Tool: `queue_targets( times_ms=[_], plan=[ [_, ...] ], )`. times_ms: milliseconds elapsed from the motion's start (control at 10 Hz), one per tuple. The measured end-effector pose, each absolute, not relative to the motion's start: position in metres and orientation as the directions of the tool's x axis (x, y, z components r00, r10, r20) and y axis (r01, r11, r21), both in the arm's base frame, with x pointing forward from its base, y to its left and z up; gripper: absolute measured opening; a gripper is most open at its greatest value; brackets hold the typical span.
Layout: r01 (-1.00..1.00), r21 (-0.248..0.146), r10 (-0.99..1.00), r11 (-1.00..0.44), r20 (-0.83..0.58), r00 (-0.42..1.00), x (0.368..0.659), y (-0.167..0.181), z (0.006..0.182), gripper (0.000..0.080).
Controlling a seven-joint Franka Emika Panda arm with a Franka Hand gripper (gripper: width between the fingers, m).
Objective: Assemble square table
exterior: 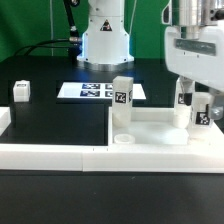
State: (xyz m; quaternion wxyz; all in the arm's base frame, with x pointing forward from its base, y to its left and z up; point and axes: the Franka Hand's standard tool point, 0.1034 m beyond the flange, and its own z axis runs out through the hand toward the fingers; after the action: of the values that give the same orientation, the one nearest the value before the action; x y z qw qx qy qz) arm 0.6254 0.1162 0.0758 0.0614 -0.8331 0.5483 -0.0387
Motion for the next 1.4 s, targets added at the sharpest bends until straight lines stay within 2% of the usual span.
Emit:
queue_targets(
  times_ms=[100, 300, 400, 500, 600, 700, 1000, 1200, 1300, 1400],
  plan=[
    [-0.905, -0.145, -0.915, -0.399, -0.003, 0.404, 0.625, 0.116, 0.076, 0.0649],
    [-0.852, -0.143, -0.862, -0.504, 0.016, 0.507, 0.625, 0.115, 0.075, 0.0649],
    [-0.787, -0.136, -0.796, -0.602, 0.037, 0.604, 0.626, 0.114, 0.076, 0.0649],
    [-0.630, -0.108, -0.639, -0.769, 0.072, 0.766, 0.628, 0.117, 0.079, 0.0649],
    [-0.510, -0.084, -0.516, -0.856, 0.074, 0.854, 0.634, 0.124, 0.087, 0.0649],
    [-0.359, -0.064, -0.363, -0.931, 0.071, 0.929, 0.637, 0.127, 0.089, 0.0649],
    [-0.251, -0.043, -0.254, -0.967, 0.086, 0.963, 0.638, 0.122, 0.087, 0.0649],
    [-0.256, -0.043, -0.259, -0.966, 0.080, 0.963, 0.637, 0.121, 0.087, 0.0649],
    [-0.244, -0.021, -0.243, -0.969, -0.042, 0.969, 0.627, 0.117, 0.086, 0.0649],
    [-0.258, -0.016, -0.256, -0.966, -0.086, 0.963, 0.634, 0.114, 0.088, 0.0649]
  ],
)
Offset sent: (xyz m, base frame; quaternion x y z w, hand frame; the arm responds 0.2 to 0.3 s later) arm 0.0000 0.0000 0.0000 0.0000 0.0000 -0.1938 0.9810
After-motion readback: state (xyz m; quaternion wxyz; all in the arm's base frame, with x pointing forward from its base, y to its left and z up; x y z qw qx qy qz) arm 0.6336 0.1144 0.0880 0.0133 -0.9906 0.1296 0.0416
